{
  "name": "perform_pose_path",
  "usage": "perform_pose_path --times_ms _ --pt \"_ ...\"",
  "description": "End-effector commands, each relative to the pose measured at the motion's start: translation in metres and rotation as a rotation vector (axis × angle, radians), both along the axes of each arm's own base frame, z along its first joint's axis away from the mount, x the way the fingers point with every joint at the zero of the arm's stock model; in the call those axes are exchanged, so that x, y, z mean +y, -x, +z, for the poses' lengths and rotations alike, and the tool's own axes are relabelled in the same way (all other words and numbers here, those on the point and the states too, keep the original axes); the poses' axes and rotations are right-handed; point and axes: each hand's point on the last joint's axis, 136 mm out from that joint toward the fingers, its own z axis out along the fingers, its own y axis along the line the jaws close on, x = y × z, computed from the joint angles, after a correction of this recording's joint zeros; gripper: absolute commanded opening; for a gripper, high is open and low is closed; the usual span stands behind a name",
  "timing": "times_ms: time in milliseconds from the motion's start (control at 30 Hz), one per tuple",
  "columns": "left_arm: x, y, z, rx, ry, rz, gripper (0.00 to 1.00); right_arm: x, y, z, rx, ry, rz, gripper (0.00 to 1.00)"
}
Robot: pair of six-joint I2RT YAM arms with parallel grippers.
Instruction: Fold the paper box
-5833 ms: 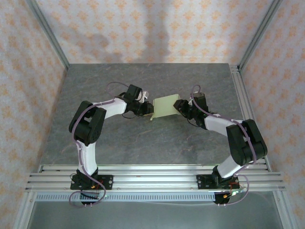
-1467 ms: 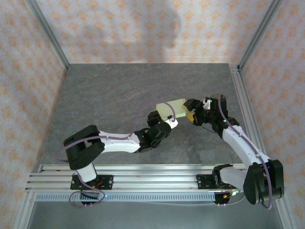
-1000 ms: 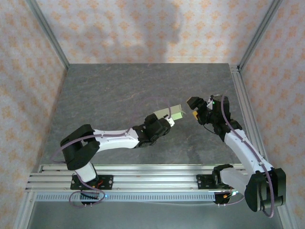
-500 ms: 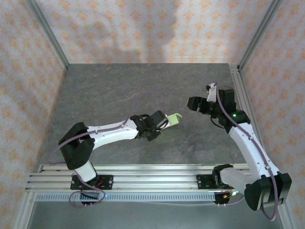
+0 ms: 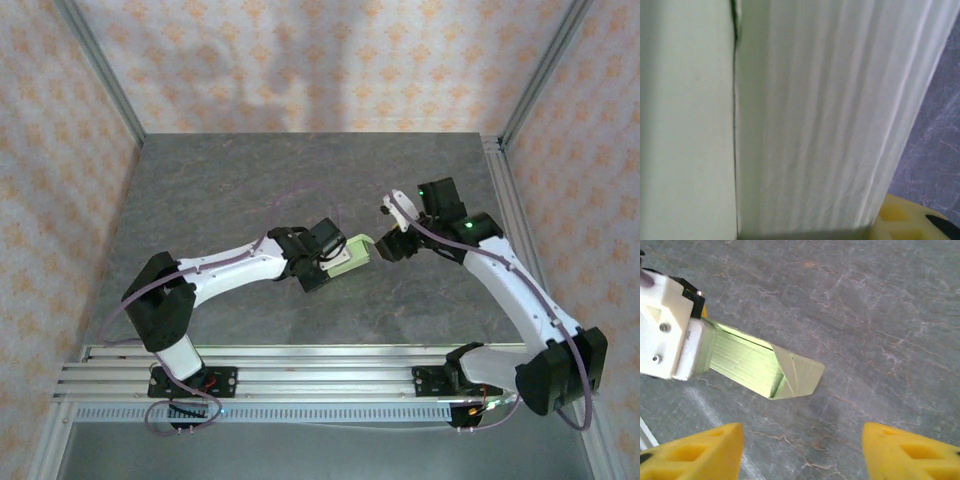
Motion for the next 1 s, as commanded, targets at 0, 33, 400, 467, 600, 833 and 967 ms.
perform_pose_path --times_ms 0,33,400,467,600,833,967 --pt "0.009 0.011 -0.008 0.073 -0.058 -0.025 0.46 0.011 -0.002 0.001 -0.027 0.05 0.119 0.56" --pt "0.009 0.011 -0.009 0.078 -0.061 -0.028 0.46 0.013 -0.004 -0.001 -0.019 0.057 0.129 0.53" --pt "0.007 0.008 -0.011 0.099 -0.09 -0.043 0.46 0.037 -0.016 -0.012 0.052 0.064 0.204 0.34" --pt "0.006 0.009 -0.012 0.101 -0.089 -0.043 0.46 0.04 -0.017 -0.015 0.066 0.071 0.209 0.34" --pt "0.004 0.008 -0.009 0.098 -0.077 -0.043 0.46 0.04 -0.019 -0.02 0.096 0.089 0.209 0.23" --pt "0.002 0.007 -0.008 0.102 -0.075 -0.049 0.46 0.033 -0.02 -0.026 0.103 0.135 0.203 0.12" --pt "0.0 0.006 -0.009 0.105 -0.075 -0.046 0.46 0.034 -0.02 -0.024 0.105 0.134 0.197 0.0"
